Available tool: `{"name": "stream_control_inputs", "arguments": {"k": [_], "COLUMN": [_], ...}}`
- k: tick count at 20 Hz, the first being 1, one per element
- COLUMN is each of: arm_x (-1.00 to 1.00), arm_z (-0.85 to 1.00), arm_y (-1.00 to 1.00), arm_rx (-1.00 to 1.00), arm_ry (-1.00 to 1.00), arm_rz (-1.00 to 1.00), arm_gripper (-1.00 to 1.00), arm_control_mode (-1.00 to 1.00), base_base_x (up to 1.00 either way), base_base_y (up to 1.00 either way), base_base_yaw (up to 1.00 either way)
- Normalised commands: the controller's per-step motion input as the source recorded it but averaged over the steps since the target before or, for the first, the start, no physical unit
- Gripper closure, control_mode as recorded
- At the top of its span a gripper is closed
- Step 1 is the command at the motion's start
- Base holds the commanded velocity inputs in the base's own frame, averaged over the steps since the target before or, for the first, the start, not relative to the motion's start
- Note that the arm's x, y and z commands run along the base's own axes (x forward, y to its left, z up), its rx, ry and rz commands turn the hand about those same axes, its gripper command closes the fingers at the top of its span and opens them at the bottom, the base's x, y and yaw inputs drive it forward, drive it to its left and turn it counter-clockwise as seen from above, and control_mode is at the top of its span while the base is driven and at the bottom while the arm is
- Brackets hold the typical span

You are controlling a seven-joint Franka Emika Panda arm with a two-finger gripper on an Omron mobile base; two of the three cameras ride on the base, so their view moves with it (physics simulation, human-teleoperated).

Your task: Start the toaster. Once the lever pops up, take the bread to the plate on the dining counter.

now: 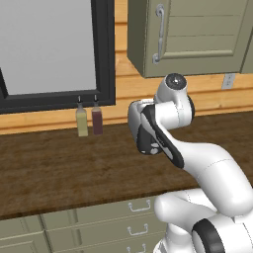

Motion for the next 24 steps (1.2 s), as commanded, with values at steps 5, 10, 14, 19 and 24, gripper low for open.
{"name": "stream_control_inputs", "arguments": {"k": [5, 10, 14, 19, 24], "arm_x": [0.00, 0.00, 0.00, 0.00, 0.00], "arm_z": [0.00, 0.00, 0.00, 0.00, 0.00], "arm_y": [0.00, 0.00, 0.00, 0.00, 0.00], "arm_rx": [0.00, 0.00, 0.00, 0.00, 0.00], "arm_ry": [0.00, 0.00, 0.00, 0.00, 0.00], "arm_rz": [0.00, 0.00, 0.00, 0.00, 0.00], "arm_gripper": [-1.00, -1.00, -1.00, -1.00, -1.00], "arm_control_mode": [-1.00, -1.00, -1.00, -1.00, -1.00], "base_base_x": [0.00, 0.00, 0.00, 0.00, 0.00], "base_base_y": [0.00, 0.00, 0.00, 0.00, 0.00], "base_base_yaw": [0.00, 0.00, 0.00, 0.00, 0.00]}}
